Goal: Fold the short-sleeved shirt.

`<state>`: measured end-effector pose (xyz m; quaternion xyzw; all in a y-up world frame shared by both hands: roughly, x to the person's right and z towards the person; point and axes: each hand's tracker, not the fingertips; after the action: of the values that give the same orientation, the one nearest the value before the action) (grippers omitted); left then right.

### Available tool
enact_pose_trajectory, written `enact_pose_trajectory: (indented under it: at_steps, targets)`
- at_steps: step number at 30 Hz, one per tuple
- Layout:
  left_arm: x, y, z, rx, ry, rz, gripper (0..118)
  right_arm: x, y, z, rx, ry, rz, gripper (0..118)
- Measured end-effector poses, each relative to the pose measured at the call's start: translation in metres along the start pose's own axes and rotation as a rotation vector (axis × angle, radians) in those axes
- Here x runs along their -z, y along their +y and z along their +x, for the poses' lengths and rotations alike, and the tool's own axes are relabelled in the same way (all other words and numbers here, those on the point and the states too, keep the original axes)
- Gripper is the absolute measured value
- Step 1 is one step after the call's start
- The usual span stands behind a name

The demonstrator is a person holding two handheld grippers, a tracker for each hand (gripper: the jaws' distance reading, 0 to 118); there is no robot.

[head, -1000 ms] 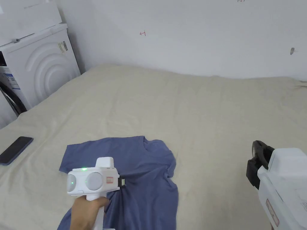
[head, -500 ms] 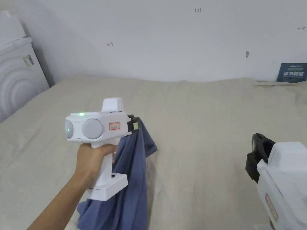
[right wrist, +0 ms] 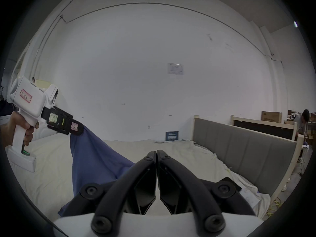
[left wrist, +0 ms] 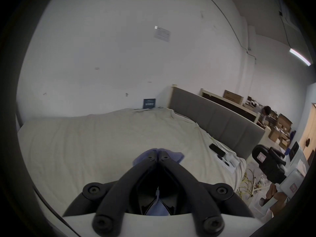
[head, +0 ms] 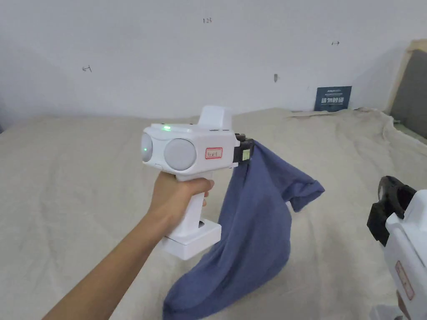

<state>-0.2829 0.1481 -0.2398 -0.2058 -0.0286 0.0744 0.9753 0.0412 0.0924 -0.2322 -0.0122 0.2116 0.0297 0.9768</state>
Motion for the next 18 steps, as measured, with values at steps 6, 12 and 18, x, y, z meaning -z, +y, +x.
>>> enact_pose_trajectory:
  at_steps: [6,12,18]
  targets:
    - [0.055,-0.051,0.041,0.031,-0.086,-0.181,0,-0.006,-0.007,0.027,0.006,-0.069,-0.015,0]
    - [0.103,-0.133,0.059,0.038,-0.060,-0.392,0,-0.011,-0.015,0.038,0.006,-0.089,-0.039,0]
    - [0.138,-0.192,0.050,0.005,-0.030,-0.542,0,-0.011,-0.023,0.041,0.010,-0.092,-0.060,0]
